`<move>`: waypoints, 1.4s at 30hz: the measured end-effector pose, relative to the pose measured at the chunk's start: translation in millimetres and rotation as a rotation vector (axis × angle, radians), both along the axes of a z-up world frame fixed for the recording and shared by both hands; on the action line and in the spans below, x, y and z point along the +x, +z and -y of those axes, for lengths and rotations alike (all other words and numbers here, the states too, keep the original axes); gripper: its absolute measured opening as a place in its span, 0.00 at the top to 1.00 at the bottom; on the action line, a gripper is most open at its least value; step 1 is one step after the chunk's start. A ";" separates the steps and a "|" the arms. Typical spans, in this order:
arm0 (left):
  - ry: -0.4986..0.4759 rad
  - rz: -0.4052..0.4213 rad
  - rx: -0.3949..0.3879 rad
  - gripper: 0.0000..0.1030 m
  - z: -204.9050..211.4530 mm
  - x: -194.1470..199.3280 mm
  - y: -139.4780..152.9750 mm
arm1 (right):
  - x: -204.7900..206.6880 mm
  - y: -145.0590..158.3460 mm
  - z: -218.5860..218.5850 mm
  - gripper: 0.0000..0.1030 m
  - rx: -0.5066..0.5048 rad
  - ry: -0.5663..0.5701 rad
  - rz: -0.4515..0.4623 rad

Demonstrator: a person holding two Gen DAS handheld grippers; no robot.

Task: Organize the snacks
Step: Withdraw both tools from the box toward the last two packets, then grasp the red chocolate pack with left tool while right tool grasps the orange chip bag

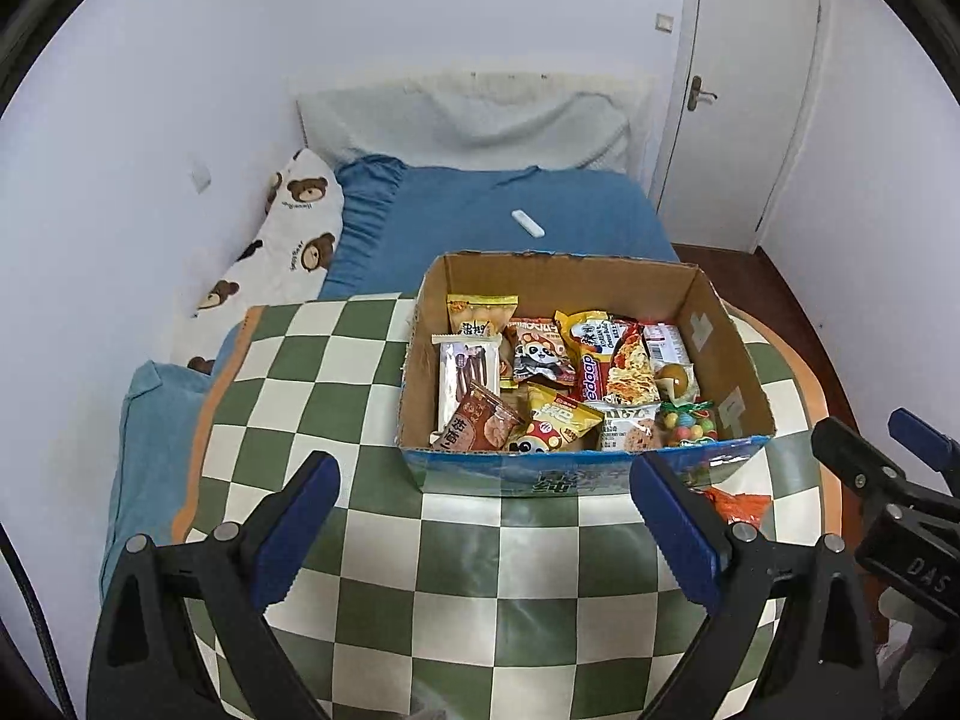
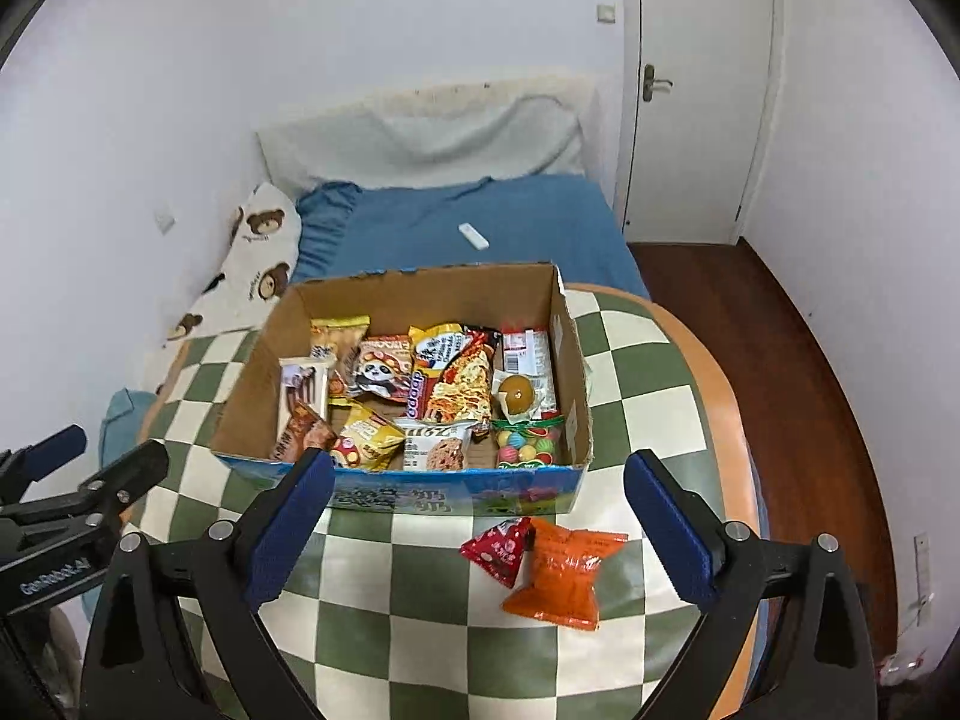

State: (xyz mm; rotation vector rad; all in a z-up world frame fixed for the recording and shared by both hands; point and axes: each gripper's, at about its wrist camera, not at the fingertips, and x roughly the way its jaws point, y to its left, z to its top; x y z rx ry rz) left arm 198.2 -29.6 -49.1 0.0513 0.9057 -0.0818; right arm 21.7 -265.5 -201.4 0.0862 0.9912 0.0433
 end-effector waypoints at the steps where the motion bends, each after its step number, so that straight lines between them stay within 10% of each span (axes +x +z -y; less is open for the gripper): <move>1: -0.001 0.004 -0.004 0.04 0.7 -3.3 0.6 | -4.2 3.3 0.0 0.04 0.005 0.000 0.006; 9: -0.020 -0.042 -0.003 0.04 14.6 -8.7 -19.1 | -15.2 -11.5 26.0 0.03 0.079 -0.051 -0.042; 23: -0.199 -0.216 0.248 0.04 105.9 21.0 -128.4 | 12.1 -205.4 90.8 0.06 0.273 -0.198 -0.411; 26: -0.254 -0.237 0.269 0.04 118.7 25.7 -138.0 | 14.6 -233.0 82.5 0.38 0.261 -0.179 -0.438; 42: -0.475 -0.434 0.255 0.20 222.1 46.3 -202.5 | -39.3 -229.5 155.8 0.48 0.257 -0.284 -0.445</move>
